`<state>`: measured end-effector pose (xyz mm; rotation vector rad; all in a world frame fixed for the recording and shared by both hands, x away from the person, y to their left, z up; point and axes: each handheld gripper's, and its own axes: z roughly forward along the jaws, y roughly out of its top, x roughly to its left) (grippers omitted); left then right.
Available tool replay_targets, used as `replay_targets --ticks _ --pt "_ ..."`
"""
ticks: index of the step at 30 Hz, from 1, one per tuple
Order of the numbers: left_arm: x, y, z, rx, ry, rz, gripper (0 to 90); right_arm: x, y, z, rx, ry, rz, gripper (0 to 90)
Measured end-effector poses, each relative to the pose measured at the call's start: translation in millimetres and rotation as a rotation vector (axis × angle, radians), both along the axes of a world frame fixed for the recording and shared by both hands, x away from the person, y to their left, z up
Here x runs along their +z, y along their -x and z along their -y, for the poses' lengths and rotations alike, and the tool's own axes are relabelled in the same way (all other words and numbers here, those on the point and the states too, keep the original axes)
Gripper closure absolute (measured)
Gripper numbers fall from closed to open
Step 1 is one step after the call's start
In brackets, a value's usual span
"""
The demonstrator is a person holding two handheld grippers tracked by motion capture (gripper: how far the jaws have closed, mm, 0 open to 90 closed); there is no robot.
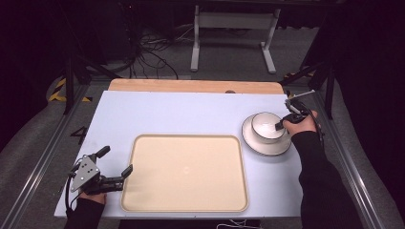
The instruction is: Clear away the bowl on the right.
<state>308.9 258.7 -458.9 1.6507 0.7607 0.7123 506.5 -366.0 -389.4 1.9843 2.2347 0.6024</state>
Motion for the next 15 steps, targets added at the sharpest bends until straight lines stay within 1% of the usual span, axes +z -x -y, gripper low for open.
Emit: replay_targets --ticks 4,9,15 --pt "0.0 0.0 0.1 0.001 0.001 0.001 0.2 1.5 1.0 -1.7 0.0 0.013 0.001 84.2" --pt "0.0 -0.2 -0.2 0.0 -0.001 -0.001 0.2 5.9 4.3 -4.7 -0.006 0.024 0.015 84.0" --pt "0.0 -0.4 -0.1 -0.001 -0.004 -0.001 0.2 10.8 7.6 -6.5 -0.011 0.065 0.027 84.0"
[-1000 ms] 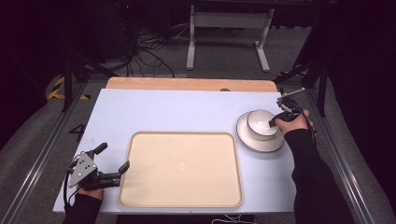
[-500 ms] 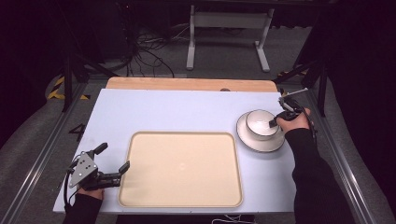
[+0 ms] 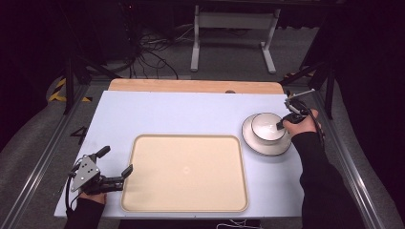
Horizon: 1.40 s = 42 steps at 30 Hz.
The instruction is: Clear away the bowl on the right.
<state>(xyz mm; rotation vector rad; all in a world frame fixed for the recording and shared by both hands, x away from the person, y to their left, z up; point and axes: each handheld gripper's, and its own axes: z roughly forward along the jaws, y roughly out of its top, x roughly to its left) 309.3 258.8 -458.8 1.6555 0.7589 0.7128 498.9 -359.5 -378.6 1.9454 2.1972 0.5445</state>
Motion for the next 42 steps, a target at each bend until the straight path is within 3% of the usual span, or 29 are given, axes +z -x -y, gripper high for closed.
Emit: replay_targets --ticks 6,9,30,37,42 --pt "-0.1 -0.1 0.2 -0.001 -0.001 0.0 0.2 5.0 2.6 3.0 -0.002 -0.01 0.007 84.0" --pt "0.0 -0.1 0.5 -0.001 -0.006 -0.002 0.2 12.1 4.6 1.0 0.013 0.014 0.01 83.9" --pt "0.0 -0.3 0.9 -0.002 -0.01 -0.005 0.2 59.4 17.9 -9.5 0.076 0.024 0.037 83.8" --pt "0.0 -0.5 1.0 -0.002 -0.012 -0.004 0.2 66.0 20.6 -21.3 0.119 0.003 0.037 83.8" --pt "0.0 -0.3 0.9 -0.001 -0.007 -0.006 0.2 67.5 20.9 -39.6 0.171 0.003 0.035 83.8"
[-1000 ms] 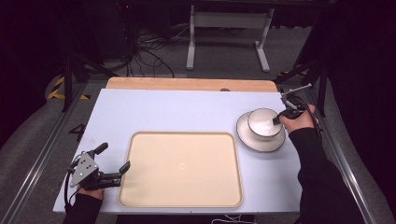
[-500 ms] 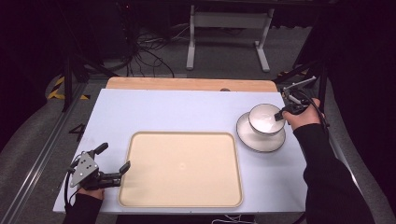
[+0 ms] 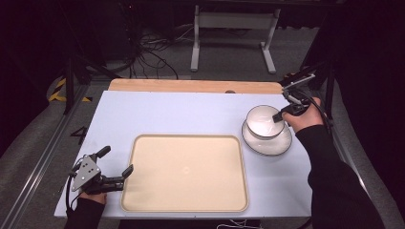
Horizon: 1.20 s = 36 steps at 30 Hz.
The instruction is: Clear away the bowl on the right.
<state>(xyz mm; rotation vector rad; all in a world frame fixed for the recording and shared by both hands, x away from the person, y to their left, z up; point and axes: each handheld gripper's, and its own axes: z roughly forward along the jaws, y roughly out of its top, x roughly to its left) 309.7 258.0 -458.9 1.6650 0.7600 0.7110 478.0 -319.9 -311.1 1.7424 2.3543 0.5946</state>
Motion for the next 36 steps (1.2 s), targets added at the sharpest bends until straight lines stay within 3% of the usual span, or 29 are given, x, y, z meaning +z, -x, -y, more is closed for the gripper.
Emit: replay_targets --ticks 14,28,36 --pt "0.0 -0.1 -0.2 -0.004 -0.002 0.002 0.2 6.9 0.5 -51.5 0.118 -0.035 -0.01 83.7" --pt "0.0 0.2 0.0 -0.006 -0.002 0.004 0.2 13.8 13.6 -103.0 0.242 -0.055 -0.012 83.8" --pt "0.0 0.0 0.0 -0.008 -0.004 0.003 0.2 13.2 22.2 -126.2 0.249 -0.096 -0.036 83.7"
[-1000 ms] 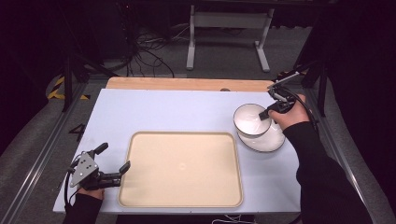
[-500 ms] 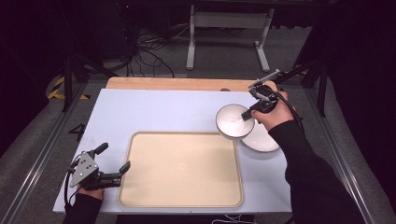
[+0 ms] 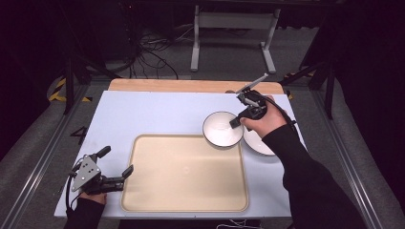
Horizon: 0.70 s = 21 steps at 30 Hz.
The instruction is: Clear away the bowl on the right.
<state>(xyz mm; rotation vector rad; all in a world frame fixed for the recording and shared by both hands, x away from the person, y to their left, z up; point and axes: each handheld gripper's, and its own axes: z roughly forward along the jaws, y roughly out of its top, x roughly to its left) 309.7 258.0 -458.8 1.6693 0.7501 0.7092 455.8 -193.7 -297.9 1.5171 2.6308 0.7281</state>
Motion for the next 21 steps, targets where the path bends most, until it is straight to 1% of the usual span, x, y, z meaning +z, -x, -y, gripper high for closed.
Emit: replay_targets --ticks 6,10,15,21 --pt "0.0 0.1 0.0 0.0 0.001 0.0 0.2 -1.1 5.9 -15.6 0.012 -0.003 -0.009 83.4" --pt "0.0 0.1 0.0 0.001 0.002 0.0 0.2 -1.7 9.7 -26.5 0.036 -0.009 -0.009 83.4" --pt "0.0 0.1 -0.1 0.0 0.002 0.0 0.2 -2.9 15.5 -41.6 0.07 -0.002 -0.005 83.2" --pt "-0.1 0.3 -0.1 0.003 0.004 -0.001 0.2 -4.5 22.1 -58.1 0.103 -0.014 -0.008 83.0"
